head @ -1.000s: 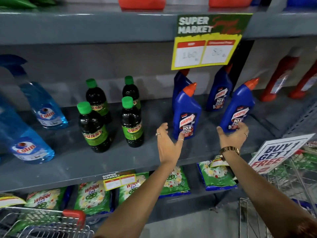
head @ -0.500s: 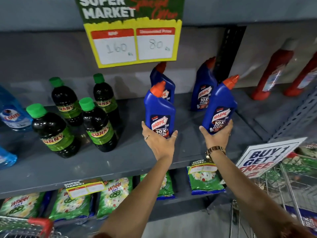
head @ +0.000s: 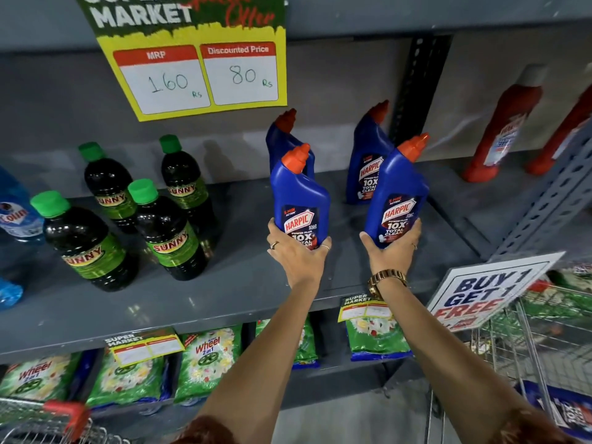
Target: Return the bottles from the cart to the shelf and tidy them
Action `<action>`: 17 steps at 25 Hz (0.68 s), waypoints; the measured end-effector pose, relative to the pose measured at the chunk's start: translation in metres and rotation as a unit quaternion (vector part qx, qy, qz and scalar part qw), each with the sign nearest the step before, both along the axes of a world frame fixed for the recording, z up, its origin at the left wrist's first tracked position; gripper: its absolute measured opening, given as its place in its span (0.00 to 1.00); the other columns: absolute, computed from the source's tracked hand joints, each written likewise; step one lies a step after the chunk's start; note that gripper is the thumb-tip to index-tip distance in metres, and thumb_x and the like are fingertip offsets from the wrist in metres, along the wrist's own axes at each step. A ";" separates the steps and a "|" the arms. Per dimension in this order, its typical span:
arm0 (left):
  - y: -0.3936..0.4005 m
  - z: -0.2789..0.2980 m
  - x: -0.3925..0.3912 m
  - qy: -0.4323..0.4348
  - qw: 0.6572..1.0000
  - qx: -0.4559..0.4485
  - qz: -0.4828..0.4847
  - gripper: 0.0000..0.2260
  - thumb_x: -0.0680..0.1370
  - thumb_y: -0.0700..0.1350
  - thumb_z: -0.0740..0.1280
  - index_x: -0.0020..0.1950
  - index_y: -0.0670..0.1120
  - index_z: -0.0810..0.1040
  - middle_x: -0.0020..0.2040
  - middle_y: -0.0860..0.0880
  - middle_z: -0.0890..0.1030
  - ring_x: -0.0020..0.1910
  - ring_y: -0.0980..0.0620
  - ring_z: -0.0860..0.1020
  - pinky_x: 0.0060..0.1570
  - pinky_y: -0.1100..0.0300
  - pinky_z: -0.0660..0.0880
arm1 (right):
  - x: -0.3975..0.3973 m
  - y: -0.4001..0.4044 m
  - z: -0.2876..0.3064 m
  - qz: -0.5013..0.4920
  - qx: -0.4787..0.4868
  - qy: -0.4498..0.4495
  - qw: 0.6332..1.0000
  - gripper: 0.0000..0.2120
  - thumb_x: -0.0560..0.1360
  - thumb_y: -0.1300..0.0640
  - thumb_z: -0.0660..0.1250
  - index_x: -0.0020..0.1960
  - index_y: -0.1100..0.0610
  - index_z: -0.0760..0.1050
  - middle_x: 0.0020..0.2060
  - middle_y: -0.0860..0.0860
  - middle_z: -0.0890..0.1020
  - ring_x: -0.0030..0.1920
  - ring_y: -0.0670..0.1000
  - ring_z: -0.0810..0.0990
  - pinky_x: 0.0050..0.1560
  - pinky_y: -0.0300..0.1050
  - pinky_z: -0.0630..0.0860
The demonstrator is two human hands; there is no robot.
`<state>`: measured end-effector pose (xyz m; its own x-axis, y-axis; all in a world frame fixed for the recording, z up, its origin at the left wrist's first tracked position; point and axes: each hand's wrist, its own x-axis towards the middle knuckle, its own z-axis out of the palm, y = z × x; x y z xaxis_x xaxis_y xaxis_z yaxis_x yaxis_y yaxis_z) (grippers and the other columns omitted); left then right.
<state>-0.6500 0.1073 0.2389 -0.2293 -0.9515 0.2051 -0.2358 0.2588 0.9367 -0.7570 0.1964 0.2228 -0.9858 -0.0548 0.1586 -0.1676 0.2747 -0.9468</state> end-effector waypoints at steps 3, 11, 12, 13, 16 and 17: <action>-0.001 -0.004 -0.001 0.001 1.000 -0.005 0.002 0.47 0.58 0.47 0.79 0.69 0.41 0.56 0.62 0.40 0.69 0.59 0.45 0.68 0.64 0.46 0.69 | 0.000 0.000 0.000 0.002 -0.001 0.001 1.000 0.52 0.61 0.56 0.79 0.74 0.59 0.49 0.70 0.60 0.65 0.67 0.59 0.69 0.64 0.53 0.70; 0.002 -0.010 0.005 0.039 0.998 0.032 -0.030 0.54 0.57 0.48 0.80 0.73 0.44 0.50 0.67 0.42 0.62 0.65 0.48 0.66 0.64 0.58 0.67 | -0.002 0.001 -0.004 0.005 0.005 -0.006 1.000 0.52 0.61 0.55 0.79 0.74 0.58 0.49 0.70 0.60 0.64 0.68 0.58 0.68 0.65 0.54 0.70; 0.006 -0.006 0.009 0.043 0.998 0.037 -0.038 0.54 0.57 0.48 0.80 0.73 0.44 0.49 0.68 0.42 0.60 0.65 0.50 0.65 0.63 0.63 0.64 | 0.000 0.002 0.000 0.006 0.009 -0.005 1.000 0.53 0.61 0.54 0.79 0.74 0.58 0.49 0.70 0.60 0.64 0.68 0.58 0.68 0.65 0.55 0.70; 0.007 -0.008 0.012 0.055 0.997 0.042 -0.046 0.54 0.57 0.47 0.80 0.73 0.45 0.49 0.68 0.43 0.59 0.64 0.53 0.64 0.62 0.69 0.62 | 0.000 0.003 0.001 0.010 0.006 -0.007 1.000 0.53 0.60 0.55 0.79 0.74 0.58 0.49 0.70 0.60 0.64 0.68 0.58 0.67 0.65 0.55 0.70; 0.014 -0.008 0.029 0.099 0.993 0.055 -0.047 0.50 0.61 0.44 0.78 0.73 0.44 0.49 0.66 0.46 0.58 0.60 0.57 0.65 0.50 0.86 0.62 | 0.009 0.004 0.006 0.014 0.004 -0.025 1.000 0.55 0.60 0.55 0.80 0.74 0.58 0.48 0.71 0.60 0.63 0.69 0.58 0.66 0.66 0.55 0.68; 0.015 -0.010 0.034 0.110 0.992 0.051 -0.038 0.48 0.63 0.44 0.77 0.73 0.44 0.49 0.67 0.46 0.58 0.61 0.56 0.65 0.51 0.86 0.62 | 0.013 0.003 0.006 0.011 -0.001 -0.029 1.000 0.55 0.60 0.56 0.80 0.74 0.59 0.47 0.71 0.60 0.62 0.69 0.59 0.65 0.67 0.55 0.67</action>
